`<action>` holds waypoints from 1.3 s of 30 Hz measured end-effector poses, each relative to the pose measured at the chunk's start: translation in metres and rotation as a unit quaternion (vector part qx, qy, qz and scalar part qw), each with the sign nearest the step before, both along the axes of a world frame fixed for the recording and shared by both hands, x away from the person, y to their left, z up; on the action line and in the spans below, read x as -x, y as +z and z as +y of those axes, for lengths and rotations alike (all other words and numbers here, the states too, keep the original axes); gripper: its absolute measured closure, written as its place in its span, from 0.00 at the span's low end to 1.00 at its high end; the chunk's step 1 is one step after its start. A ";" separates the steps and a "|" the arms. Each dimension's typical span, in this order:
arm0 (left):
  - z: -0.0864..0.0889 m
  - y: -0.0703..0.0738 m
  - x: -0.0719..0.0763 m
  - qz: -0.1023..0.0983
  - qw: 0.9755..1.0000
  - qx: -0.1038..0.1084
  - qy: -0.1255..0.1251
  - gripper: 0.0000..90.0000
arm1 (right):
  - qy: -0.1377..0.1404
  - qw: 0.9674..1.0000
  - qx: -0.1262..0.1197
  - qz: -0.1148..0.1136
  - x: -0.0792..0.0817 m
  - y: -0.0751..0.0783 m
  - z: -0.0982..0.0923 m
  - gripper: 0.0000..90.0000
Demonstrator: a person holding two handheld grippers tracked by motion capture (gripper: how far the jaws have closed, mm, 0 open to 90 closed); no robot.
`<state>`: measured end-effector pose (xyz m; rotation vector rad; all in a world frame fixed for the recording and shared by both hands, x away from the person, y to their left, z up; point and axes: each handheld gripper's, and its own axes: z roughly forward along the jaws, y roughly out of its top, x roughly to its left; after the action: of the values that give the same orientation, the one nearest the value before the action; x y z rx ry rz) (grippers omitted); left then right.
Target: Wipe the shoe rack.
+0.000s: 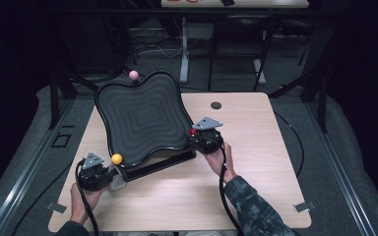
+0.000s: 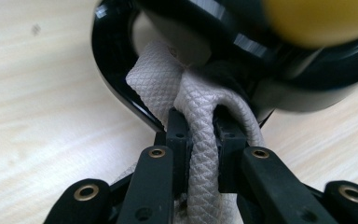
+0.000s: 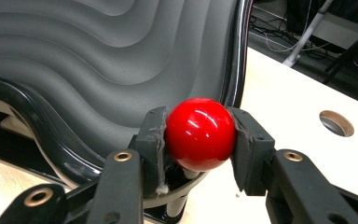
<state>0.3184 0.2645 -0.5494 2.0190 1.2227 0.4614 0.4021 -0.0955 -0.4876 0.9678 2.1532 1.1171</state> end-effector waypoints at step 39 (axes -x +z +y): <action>0.040 0.028 0.002 -0.021 0.995 0.005 0.097 0.88 | 0.007 1.000 0.003 -0.002 -0.009 -0.001 -0.007 0.67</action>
<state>0.3168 0.3047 -0.5212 1.8803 1.3990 0.5878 0.4113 -0.1021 -0.4886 0.9479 2.1615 1.1177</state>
